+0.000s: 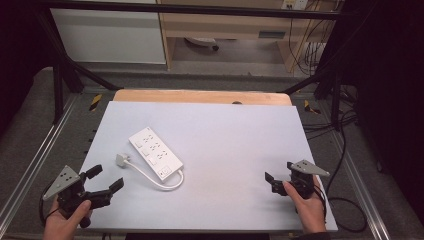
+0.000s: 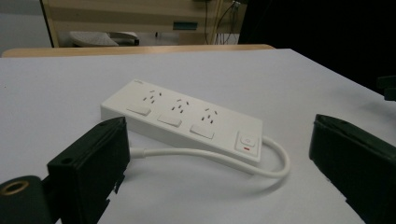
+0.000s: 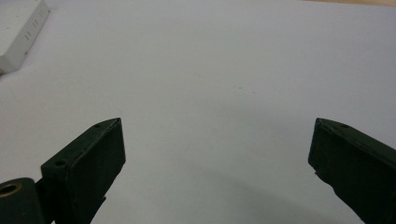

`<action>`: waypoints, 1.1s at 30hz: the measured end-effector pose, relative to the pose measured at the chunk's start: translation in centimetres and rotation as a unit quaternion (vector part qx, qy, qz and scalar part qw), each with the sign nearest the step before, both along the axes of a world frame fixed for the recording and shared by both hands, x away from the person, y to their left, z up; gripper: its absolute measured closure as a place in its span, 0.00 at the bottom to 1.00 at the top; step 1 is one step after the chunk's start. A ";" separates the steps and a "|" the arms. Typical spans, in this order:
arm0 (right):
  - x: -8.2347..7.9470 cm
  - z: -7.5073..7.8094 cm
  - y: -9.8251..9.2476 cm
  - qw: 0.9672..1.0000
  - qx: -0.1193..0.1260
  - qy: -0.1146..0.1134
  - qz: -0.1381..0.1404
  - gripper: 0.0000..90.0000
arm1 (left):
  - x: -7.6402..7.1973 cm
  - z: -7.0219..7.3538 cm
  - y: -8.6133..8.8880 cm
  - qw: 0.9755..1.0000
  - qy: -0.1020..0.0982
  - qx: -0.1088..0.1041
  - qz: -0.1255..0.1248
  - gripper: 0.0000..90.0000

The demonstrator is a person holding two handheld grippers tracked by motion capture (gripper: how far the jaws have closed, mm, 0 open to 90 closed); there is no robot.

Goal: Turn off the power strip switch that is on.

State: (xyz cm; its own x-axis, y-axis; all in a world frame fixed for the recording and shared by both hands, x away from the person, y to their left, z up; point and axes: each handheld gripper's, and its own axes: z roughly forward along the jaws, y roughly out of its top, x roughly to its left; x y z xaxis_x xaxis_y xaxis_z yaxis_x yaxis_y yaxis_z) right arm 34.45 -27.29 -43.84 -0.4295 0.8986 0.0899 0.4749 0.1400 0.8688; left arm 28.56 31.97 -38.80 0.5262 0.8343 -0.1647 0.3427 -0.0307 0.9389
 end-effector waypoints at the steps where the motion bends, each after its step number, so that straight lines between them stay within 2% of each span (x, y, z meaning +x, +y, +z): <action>1: 0.0 0.0 0.0 1.000 -0.001 -0.001 0.000 0.05 | 0.0 0.1 -0.1 1.000 -0.001 0.000 0.000 0.06; 23: -0.1 0.2 -0.2 1.000 0.004 -0.010 -0.004 0.04 | 1.2 2.3 -1.2 1.000 -0.016 -0.008 -0.008 0.06; 33: -0.1 0.2 -0.2 1.000 0.003 -0.010 -0.004 0.04 | 1.9 3.2 -1.6 1.000 -0.021 -0.001 -0.012 0.06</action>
State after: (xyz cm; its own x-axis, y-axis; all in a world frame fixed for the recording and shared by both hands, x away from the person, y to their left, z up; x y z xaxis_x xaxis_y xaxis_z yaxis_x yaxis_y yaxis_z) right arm 34.39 -27.49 -43.61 -0.4234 0.9018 0.0863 0.4592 0.1315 0.8785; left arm 30.43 30.41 -35.64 0.5521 0.8213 -0.1435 0.3014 -0.0361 0.9528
